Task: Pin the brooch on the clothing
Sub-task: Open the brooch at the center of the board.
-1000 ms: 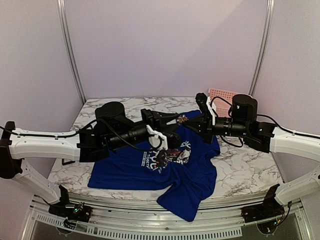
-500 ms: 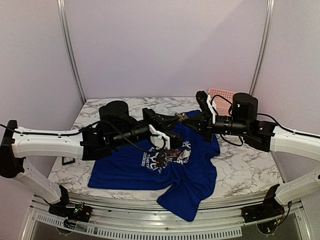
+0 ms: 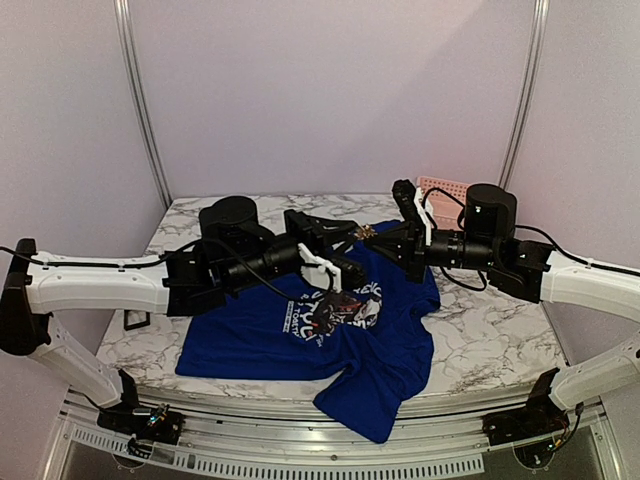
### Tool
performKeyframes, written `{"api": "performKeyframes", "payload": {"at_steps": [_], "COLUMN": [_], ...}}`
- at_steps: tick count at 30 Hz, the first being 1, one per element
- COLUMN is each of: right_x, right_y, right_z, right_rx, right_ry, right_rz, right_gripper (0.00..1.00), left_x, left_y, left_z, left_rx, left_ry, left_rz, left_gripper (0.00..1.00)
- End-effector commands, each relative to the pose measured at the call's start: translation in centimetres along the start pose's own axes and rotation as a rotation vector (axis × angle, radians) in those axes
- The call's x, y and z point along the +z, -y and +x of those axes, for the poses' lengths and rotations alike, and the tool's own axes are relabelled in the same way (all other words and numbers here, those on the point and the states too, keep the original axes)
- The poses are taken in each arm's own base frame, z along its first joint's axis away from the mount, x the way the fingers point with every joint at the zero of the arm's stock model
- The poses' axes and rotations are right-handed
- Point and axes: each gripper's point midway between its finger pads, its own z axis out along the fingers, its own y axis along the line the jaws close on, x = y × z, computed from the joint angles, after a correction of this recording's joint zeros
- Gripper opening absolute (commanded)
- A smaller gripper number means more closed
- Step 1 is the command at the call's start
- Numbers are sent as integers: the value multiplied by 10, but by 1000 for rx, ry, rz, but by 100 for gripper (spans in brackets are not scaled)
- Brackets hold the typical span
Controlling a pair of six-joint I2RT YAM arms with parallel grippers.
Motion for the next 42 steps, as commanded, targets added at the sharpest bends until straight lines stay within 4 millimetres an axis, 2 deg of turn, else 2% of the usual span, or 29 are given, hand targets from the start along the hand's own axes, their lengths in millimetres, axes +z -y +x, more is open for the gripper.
{"api": "performKeyframes", "payload": {"at_steps": [1, 8, 12, 15, 25, 31, 36, 40, 42], "right_x": [1, 2, 3, 3, 2, 0, -3, -4, -4], "right_y": [-4, -2, -3, -3, -4, -4, -5, -5, -4], "right_z": [-2, 3, 4, 5, 4, 2, -1, 0, 0], "right_rx": [-7, -7, -5, -5, -6, -8, -13, -14, -12], "right_ry": [-8, -25, -27, -28, -25, -17, -9, -9, -8], "right_rz": [-18, -7, -12, -13, -17, -14, -12, -9, -2], "right_gripper": [0, 0, 0, 0, 0, 0, 0, 0, 0], "left_x": [4, -6, -7, -4, 5, 8, 10, 11, 10], "left_y": [-14, -10, -13, -15, -22, -9, -1, 1, 4], "left_z": [6, -8, -13, -9, 7, 14, 15, 15, 13], "left_rx": [16, 84, 131, 154, 178, 179, 190, 196, 198], "left_ry": [-14, 53, 67, 47, -24, -57, -59, -56, -52], "left_rz": [-29, -24, -33, -37, -27, 22, 51, 60, 67], "left_gripper": [22, 22, 25, 30, 32, 19, 15, 2, 0]}}
